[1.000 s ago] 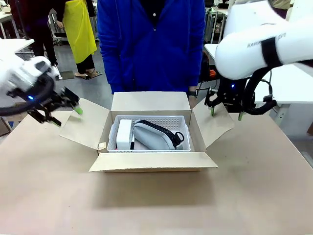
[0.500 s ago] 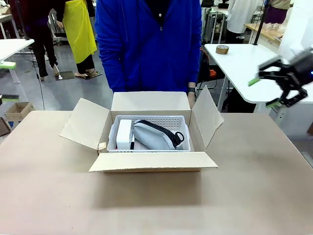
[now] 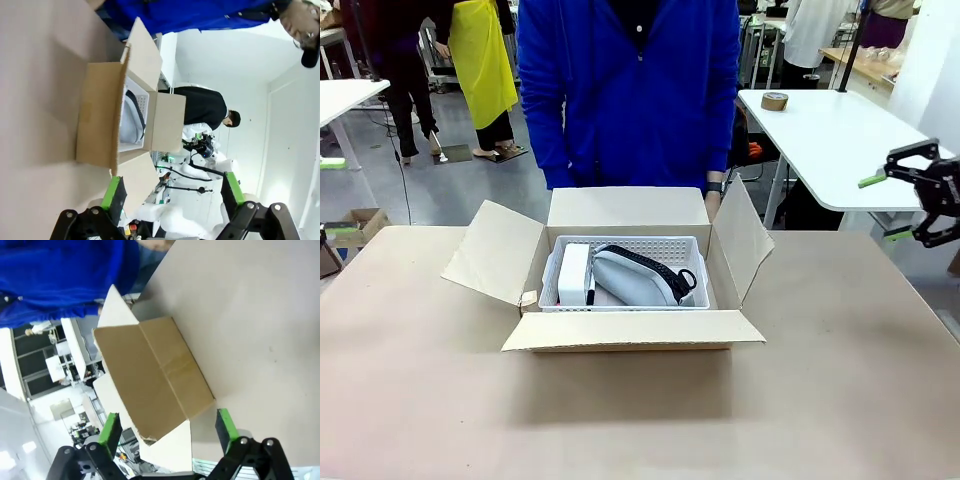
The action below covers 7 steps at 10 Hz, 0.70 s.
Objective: Pack the gift set into the box.
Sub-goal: Lift both hands away from the flaps of the Package Box, then press and hold the closed box until the human finishes sealing it.
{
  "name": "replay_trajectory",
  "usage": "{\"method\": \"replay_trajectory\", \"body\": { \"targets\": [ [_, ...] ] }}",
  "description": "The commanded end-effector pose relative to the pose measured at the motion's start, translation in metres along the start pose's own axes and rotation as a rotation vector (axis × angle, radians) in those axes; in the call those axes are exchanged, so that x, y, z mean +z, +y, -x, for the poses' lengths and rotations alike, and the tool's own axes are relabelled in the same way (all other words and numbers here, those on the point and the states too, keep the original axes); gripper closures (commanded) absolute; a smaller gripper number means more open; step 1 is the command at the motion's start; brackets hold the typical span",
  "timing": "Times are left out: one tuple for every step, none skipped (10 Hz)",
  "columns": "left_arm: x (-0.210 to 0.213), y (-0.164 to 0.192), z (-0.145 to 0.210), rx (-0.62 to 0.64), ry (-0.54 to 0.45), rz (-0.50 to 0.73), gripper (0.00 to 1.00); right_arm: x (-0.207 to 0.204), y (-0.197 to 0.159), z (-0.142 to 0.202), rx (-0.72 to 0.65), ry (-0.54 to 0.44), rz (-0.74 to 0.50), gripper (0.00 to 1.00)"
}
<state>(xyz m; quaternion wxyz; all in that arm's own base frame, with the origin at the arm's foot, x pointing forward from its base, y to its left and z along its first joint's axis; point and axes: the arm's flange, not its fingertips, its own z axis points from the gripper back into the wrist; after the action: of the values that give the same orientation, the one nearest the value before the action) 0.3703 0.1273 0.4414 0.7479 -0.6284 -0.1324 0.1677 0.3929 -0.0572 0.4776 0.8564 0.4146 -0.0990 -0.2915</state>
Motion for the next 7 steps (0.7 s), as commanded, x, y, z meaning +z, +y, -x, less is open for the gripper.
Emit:
{"method": "replay_trajectory", "body": {
  "targets": [
    [0.0034, -0.0117, 0.0077, -0.029, 0.009, 0.020, 0.00, 0.0053, 0.0057, -0.0013, 0.064, 0.017, 0.002, 0.00],
    [0.0034, -0.0117, 0.0077, -0.029, 0.009, 0.020, 0.00, 0.0053, 0.0057, -0.0013, 0.064, 0.017, 0.002, 0.00],
    [0.0034, -0.0117, 0.0077, -0.029, 0.009, 0.020, 0.00, 0.0053, 0.0057, -0.0013, 0.064, 0.017, 0.002, 0.00],
    [0.0034, -0.0117, 0.0077, -0.029, 0.009, 0.020, 0.00, 0.0053, 0.0057, -0.0013, 0.064, 0.017, 0.002, 0.00],
    [0.0034, -0.0117, 0.0077, -0.029, 0.009, 0.020, 0.00, 0.0053, 0.0057, -0.0013, 0.064, 0.017, 0.002, 0.00],
    [0.0034, -0.0117, 0.0077, -0.029, 0.009, 0.020, 0.00, 0.0053, 0.0057, -0.0013, 0.064, 0.017, 0.002, 0.00],
    [0.0034, -0.0117, 0.0077, -0.029, 0.009, 0.020, 0.00, 0.0053, 0.0057, -0.0013, 0.064, 0.017, 0.002, 0.00]
  ]
}}
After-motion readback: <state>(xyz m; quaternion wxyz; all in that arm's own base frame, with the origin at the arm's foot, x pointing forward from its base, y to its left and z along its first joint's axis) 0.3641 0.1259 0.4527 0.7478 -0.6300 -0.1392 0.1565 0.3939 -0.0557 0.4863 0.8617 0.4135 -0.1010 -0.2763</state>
